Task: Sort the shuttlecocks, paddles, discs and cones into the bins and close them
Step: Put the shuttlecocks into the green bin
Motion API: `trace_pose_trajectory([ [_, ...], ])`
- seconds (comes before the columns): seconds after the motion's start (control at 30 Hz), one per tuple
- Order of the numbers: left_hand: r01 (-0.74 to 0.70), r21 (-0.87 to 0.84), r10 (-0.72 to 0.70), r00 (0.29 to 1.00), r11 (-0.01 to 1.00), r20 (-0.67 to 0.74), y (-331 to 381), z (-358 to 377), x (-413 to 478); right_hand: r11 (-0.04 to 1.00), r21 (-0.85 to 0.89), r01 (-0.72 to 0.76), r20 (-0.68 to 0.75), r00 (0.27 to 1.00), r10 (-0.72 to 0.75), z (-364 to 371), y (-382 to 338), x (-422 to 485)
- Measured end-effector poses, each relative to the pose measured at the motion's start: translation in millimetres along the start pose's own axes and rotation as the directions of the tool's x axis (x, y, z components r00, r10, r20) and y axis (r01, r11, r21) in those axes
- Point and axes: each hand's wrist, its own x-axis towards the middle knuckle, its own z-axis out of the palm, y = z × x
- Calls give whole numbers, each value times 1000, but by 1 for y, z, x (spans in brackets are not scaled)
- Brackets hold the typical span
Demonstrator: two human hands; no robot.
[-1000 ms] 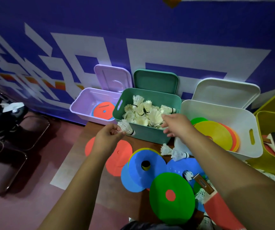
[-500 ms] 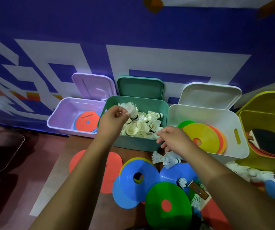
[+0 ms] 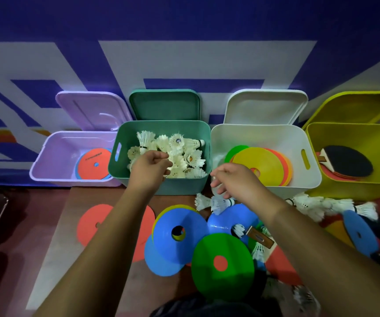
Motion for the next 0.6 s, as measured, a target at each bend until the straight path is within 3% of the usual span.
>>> trace_pose_trajectory([
  [0.23, 70, 56, -76, 992, 996, 101, -35, 27, -46, 999, -37, 4, -34, 999, -5, -2, 34, -8],
  [0.4, 185, 172, -215, 959, 968, 182, -64, 61, -56, 998, -58, -36, -5, 999, 36, -5, 62, -13],
  [0.53, 157, 359, -242, 948, 920, 205, -85, 89, -45, 993, -82, -84, 11, 996, 85, -9, 88, -13],
  [0.6, 206, 366, -297, 930, 908, 214, -95, 103, -38, 991, -71, -109, 6, 994, 110, -9, 99, -14],
])
